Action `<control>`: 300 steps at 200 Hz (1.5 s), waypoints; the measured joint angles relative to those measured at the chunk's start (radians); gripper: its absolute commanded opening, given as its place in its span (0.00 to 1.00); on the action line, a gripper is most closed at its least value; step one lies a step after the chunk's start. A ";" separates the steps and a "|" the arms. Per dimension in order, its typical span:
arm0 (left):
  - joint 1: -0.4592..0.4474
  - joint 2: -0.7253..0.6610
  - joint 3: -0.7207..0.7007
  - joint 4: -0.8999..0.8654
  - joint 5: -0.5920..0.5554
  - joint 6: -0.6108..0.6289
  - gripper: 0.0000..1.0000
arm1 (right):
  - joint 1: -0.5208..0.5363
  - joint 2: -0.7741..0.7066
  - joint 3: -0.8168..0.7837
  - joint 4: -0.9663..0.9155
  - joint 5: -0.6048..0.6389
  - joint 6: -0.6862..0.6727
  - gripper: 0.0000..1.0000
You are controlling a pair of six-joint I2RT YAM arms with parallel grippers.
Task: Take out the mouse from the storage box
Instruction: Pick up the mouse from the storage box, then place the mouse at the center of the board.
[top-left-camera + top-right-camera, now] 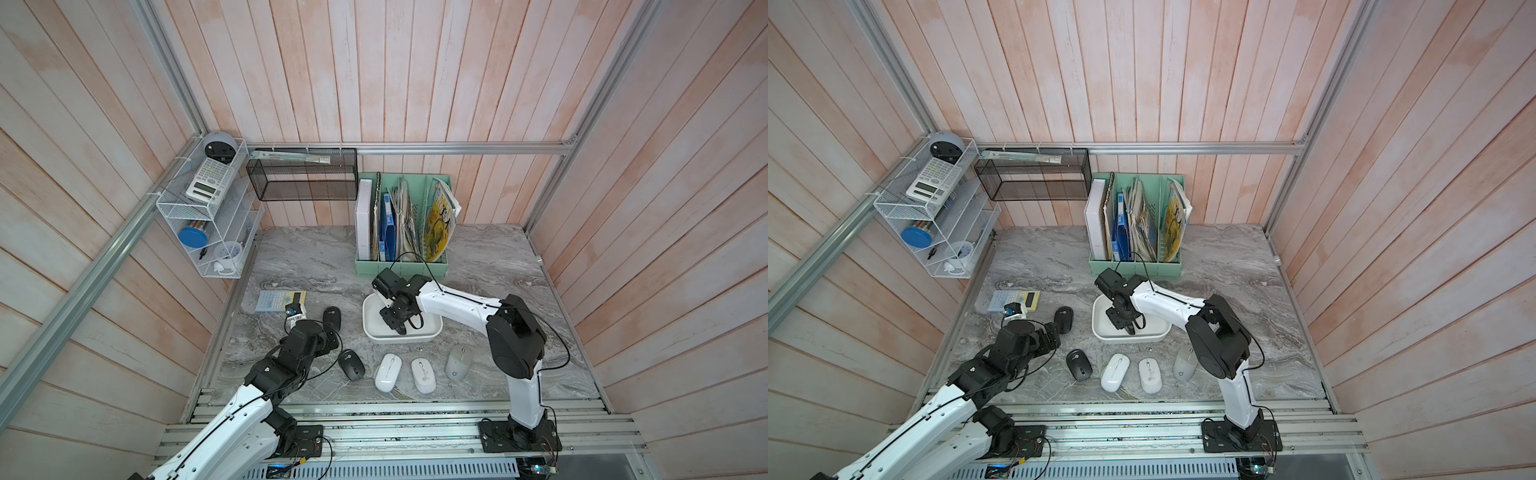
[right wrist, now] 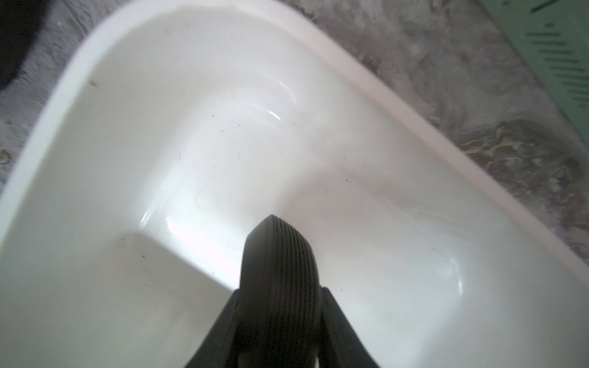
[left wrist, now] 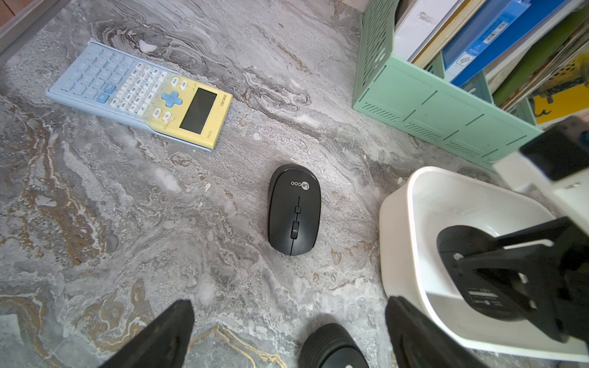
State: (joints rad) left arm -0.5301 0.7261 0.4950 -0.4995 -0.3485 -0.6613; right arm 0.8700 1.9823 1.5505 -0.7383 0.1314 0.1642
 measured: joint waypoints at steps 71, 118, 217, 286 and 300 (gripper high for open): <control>0.000 0.000 0.000 0.000 0.000 0.000 1.00 | 0.000 -0.159 -0.028 -0.016 0.090 0.024 0.24; 0.000 -0.011 -0.001 0.000 0.000 0.000 1.00 | -0.053 -0.307 -0.153 -0.041 0.188 0.072 0.25; 0.000 -0.027 -0.002 0.000 0.000 0.000 1.00 | -0.348 -0.463 -0.381 -0.066 0.320 0.211 0.26; 0.000 -0.046 -0.002 -0.001 0.000 0.000 1.00 | -0.418 -0.356 -0.383 -0.072 0.348 0.271 0.26; 0.000 -0.049 -0.002 -0.001 0.000 0.000 1.00 | -0.420 -0.322 -0.383 -0.074 0.356 0.282 0.26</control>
State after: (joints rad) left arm -0.5301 0.6773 0.4934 -0.5007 -0.3485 -0.6613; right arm 0.4500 1.6604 1.1671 -0.8120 0.4877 0.4465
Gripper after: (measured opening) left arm 0.998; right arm 0.369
